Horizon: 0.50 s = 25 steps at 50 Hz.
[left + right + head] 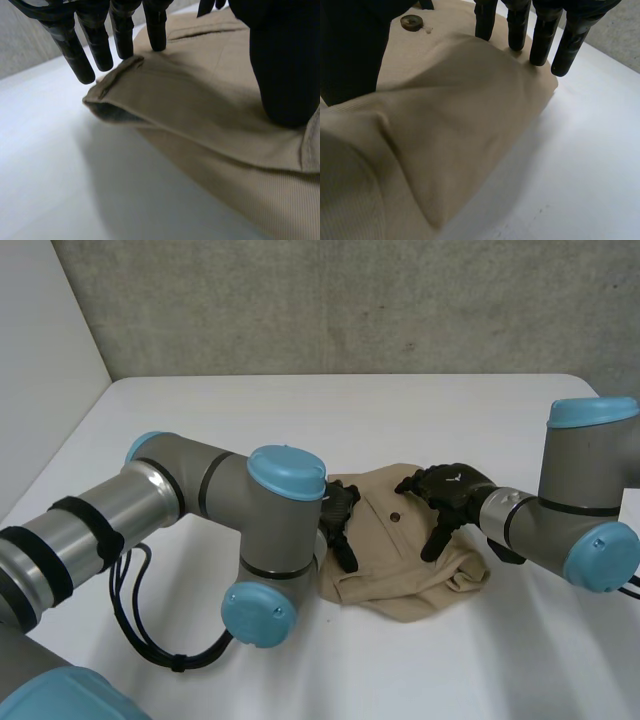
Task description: Fold the shorts.
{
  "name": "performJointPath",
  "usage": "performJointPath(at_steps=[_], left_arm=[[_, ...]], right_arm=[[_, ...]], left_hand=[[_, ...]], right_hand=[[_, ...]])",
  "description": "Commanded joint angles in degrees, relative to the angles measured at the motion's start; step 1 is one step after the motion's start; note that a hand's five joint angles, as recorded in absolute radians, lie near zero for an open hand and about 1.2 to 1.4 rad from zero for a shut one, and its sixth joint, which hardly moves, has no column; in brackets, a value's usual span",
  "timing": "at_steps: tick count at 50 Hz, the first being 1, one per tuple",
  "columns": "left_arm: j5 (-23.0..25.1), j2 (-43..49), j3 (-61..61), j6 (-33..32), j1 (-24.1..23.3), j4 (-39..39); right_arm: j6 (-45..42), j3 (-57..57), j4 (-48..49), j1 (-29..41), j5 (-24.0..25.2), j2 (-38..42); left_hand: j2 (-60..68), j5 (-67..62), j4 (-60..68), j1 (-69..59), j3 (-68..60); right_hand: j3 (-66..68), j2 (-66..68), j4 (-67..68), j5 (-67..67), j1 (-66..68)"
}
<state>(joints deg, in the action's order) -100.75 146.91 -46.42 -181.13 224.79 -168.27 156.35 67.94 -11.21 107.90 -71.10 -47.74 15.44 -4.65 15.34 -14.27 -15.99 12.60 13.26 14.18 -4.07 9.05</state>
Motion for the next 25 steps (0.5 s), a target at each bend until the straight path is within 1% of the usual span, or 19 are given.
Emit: performJointPath(at_steps=[1, 6, 9, 13, 14, 16, 18, 19, 20, 21, 23, 24, 25], left_arm=[[-0.23, 0.40, -0.08, -1.33, 0.21, 1.01], [-0.32, -1.18, -0.08, -3.70, 0.12, 1.01], [-0.32, -4.08, -0.25, -4.14, 0.12, 0.84], [-0.32, -9.17, -0.95, -4.23, 0.12, 0.84], [-0.32, -10.49, -1.13, -4.23, 0.12, 0.84], [-0.32, -14.62, -2.45, -4.06, 0.21, 0.84], [-0.32, -17.60, -3.76, -3.88, 0.30, 0.84], [-0.32, -21.10, -5.42, -3.88, 0.82, 0.75], [-0.32, -22.88, -6.31, -3.88, 1.18, 0.75], [-0.32, -26.63, -8.23, -3.97, 2.48, 0.75], [-0.32, -30.70, -10.26, -3.97, 4.25, 0.75], [-0.23, -32.63, -11.32, -3.88, 5.13, 0.75], [-0.23, -36.74, -13.16, -3.88, 7.40, 0.75]], right_arm=[[-0.17, 0.09, 0.40, -0.06, 0.34, 0.46], [-0.17, 0.35, 0.57, 0.12, 0.34, -0.42], [-0.17, 0.44, 0.57, 0.12, 0.26, -1.21], [0.36, 1.14, 1.27, -0.15, 0.08, -5.42], [0.79, 1.84, 2.49, -0.06, -0.18, -8.39], [1.06, 2.55, 4.25, -0.06, -0.88, -11.13], [2.29, 3.43, 6.89, -0.06, -3.43, -15.87], [3.07, 3.60, 7.68, -0.06, -5.00, -17.46], [5.00, 3.78, 8.39, -0.06, -7.89, -20.43], [5.89, 3.78, 8.48, -0.06, -9.31, -21.68], [7.38, 3.52, 8.39, -0.15, -12.39, -24.05], [8.43, 3.17, 7.96, -0.15, -14.84, -26.06], [8.62, 2.99, 7.61, -0.06, -15.82, -27.04]], left_hand=[[-0.52, -0.28, -0.41, -0.66, 1.06], [-1.02, 0.23, -0.92, -0.15, 1.57], [-1.36, 0.56, -1.25, 0.18, 1.90], [-1.53, 0.73, -1.42, 0.35, 2.07], [-1.53, 0.73, -1.42, 0.35, 2.07], [-1.86, 1.07, -1.76, 0.69, 2.41], [-2.20, 1.40, -2.09, 1.03, 2.74], [-2.20, 1.40, -2.09, 1.03, 2.74], [-2.20, 1.40, -2.09, 1.03, 2.74], [-2.36, 1.57, -2.26, 1.19, 2.91], [-2.37, 1.57, -2.26, 1.19, 2.91], [-2.37, 1.57, -2.26, 1.19, 2.91], [-2.37, 1.57, -2.26, 1.19, 2.91]], right_hand=[[-2.60, -3.26, -4.18, 4.07, 0.95], [-2.60, -3.26, -4.18, 4.07, 0.95], [-2.60, -3.26, -4.18, 4.07, 0.95], [-2.60, -3.26, -4.18, 4.07, 0.95], [-2.60, -3.26, -4.18, 4.07, 0.95], [-2.60, -3.26, -4.18, 4.07, 0.95], [-2.60, -3.26, -4.18, 4.07, 0.95], [-2.60, -3.26, -4.18, 4.07, 0.95], [-2.60, -3.26, -4.18, 4.07, 0.95], [-2.60, -3.26, -4.18, 4.07, 0.95], [-2.60, -3.26, -4.18, 4.07, 0.95], [-2.60, -3.26, -4.18, 4.07, 0.95], [-2.60, -3.26, -4.18, 4.07, 0.95]])
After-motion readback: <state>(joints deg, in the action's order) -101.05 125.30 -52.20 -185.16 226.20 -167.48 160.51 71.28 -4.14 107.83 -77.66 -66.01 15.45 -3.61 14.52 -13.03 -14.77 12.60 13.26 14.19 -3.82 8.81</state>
